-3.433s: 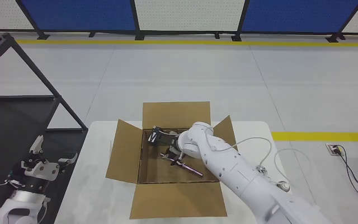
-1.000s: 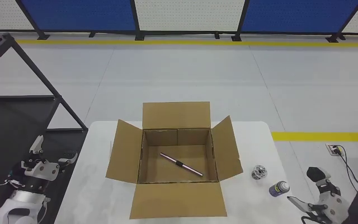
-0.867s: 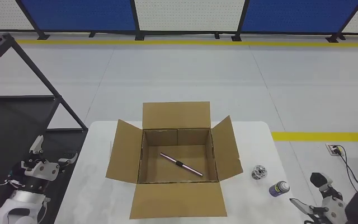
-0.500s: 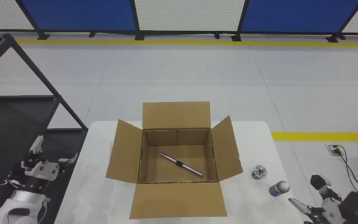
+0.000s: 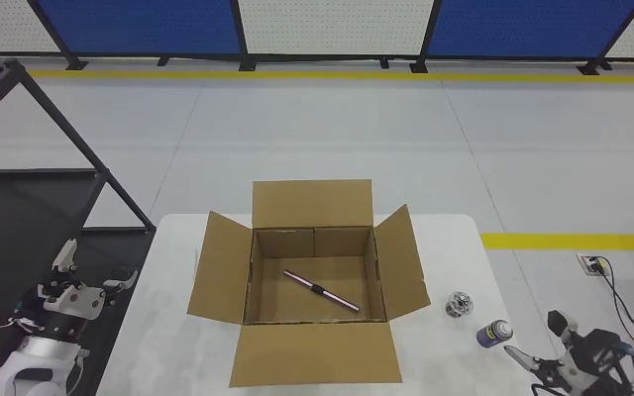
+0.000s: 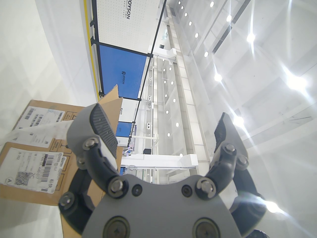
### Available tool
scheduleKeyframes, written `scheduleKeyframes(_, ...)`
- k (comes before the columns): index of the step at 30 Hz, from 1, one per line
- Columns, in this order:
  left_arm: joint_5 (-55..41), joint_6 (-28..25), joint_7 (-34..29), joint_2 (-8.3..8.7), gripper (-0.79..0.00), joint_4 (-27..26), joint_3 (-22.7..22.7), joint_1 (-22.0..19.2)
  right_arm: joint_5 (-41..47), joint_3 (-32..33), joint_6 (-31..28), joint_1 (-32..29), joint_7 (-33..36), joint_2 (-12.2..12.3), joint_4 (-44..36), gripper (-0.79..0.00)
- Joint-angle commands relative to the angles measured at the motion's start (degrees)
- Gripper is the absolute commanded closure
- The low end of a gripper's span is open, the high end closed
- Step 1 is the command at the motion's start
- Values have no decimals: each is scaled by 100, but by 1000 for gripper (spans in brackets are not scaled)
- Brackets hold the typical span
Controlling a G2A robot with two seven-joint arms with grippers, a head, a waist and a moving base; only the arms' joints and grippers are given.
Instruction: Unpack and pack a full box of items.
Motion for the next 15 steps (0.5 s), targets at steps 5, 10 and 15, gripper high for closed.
scheduleKeyframes(5, 0, 0, 0, 0, -785, 0, 0, 0, -725, -303, 86, 120, 90, 53, 311, -785)
scheduleKeyframes(10, 0, 0, 0, 0, -785, 0, 0, 0, -820, -529, 92, 390, 151, 99, 812, -785)
scheduleKeyframes(15, 0, 0, 0, 0, -785, 0, 0, 0, -705, -707, 230, 706, 213, 132, 1250, -785)
